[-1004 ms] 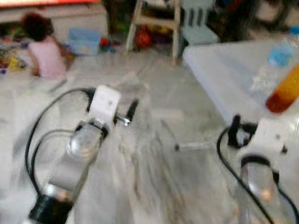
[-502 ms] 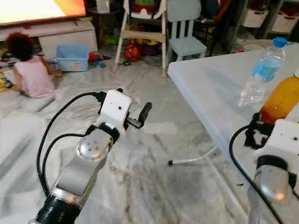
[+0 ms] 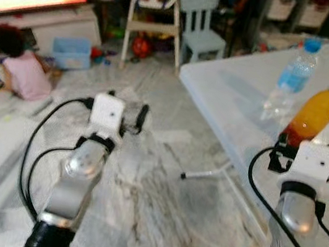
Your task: Restocking fridge
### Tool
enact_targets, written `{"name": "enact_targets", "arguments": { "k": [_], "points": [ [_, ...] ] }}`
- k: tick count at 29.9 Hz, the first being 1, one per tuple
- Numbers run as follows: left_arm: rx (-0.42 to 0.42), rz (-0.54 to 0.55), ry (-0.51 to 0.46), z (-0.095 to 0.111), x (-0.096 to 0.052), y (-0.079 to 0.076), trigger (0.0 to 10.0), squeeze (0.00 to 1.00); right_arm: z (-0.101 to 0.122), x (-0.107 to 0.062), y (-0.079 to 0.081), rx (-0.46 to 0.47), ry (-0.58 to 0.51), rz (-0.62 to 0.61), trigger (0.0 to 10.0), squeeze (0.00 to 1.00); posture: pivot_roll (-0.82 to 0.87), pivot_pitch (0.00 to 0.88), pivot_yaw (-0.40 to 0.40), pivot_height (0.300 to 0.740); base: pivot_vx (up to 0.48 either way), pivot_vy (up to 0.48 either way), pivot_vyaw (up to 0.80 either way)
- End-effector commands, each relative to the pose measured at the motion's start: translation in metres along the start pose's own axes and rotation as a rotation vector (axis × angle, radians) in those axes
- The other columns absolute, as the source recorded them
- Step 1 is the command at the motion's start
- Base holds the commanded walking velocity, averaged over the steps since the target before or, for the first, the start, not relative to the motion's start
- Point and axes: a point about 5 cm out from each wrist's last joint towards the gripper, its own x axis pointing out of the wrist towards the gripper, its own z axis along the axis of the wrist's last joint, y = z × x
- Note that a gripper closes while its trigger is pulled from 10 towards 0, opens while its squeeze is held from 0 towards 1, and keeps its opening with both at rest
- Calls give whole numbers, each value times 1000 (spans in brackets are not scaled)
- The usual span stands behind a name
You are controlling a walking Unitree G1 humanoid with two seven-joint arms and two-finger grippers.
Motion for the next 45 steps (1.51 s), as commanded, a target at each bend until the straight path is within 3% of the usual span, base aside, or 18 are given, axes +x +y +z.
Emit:
{"name": "enact_targets", "arguments": {
  "k": [1,4,9,19,30,40,41,45],
  "points": [
    [11,-7,-22,8,-1,0,10000,0,6,9,-6,3,-26,-34,10000,0,-53,5,70,740,0,0,0],
    [16,-15,-30,10,-3,0,10000,0,12,23,-10,-15,-50,-70,10000,0,-46,16,66,740,0,0,0],
    [3,-38,-32,10,-4,-3,10000,0,20,52,-12,34,-51,-114,10000,0,-40,19,65,740,151,0,0],
    [-16,-59,-36,14,-2,-5,10000,0,24,59,-15,20,-64,-125,10000,0,-40,25,68,740,477,0,-351],
    [-71,-55,-34,13,-4,-7,10000,0,28,48,-15,-69,-123,-109,10000,0,-47,18,54,740,124,376,-176],
    [-87,-84,-66,17,-10,-10,10000,0,8,11,-21,-173,-65,-91,10000,0,-46,15,44,740,0,187,0],
    [-92,-112,-64,17,-12,-12,10000,0,-7,-9,-30,-210,3,-84,10000,0,-54,17,49,740,0,0,0],
    [-93,-120,-63,16,-12,-13,10000,0,-12,-16,-32,-216,25,-74,10000,0,-56,17,49,740,0,0,0]
  ]
}}
